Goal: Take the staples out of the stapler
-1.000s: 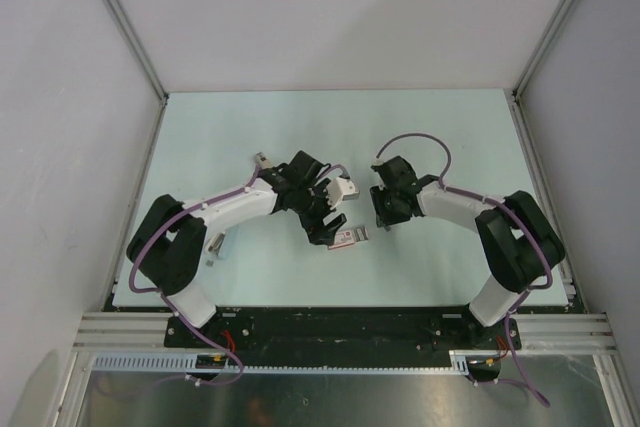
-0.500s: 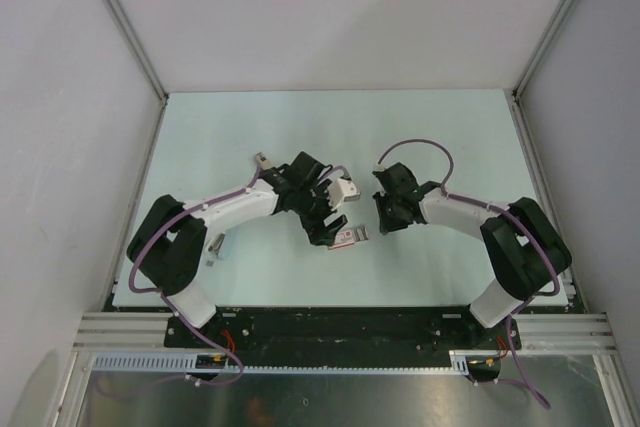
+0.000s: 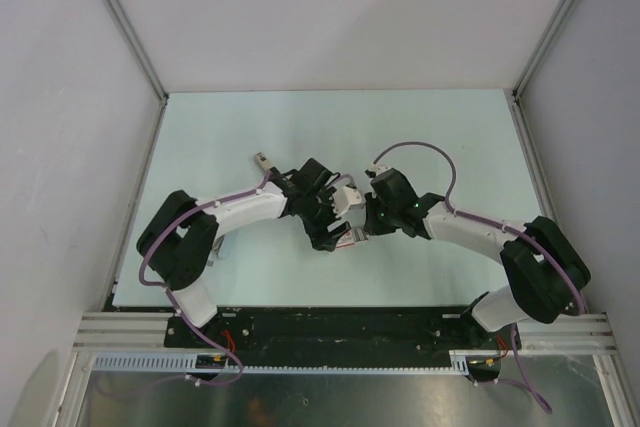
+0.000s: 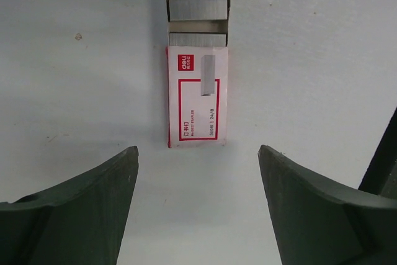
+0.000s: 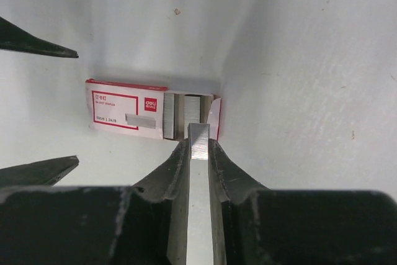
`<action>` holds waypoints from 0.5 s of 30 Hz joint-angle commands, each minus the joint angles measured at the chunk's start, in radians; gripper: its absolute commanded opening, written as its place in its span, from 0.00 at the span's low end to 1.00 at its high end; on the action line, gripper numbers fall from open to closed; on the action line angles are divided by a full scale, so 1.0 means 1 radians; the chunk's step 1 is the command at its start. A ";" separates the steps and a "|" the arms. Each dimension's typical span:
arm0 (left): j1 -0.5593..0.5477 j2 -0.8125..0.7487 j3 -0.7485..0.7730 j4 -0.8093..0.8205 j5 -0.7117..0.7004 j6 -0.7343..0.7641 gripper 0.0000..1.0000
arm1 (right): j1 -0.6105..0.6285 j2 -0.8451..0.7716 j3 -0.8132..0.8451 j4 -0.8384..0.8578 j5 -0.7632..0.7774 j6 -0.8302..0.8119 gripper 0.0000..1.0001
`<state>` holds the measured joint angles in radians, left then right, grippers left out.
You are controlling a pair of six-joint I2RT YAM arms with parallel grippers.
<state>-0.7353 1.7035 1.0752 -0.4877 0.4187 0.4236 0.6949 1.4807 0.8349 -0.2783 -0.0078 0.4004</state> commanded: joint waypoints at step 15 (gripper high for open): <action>0.014 0.020 -0.030 0.051 -0.020 -0.002 0.74 | 0.081 -0.031 -0.122 0.238 0.175 0.125 0.13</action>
<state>-0.7300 1.7226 1.0573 -0.4679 0.3985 0.4259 0.7563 1.4731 0.7265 -0.1287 0.0818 0.5007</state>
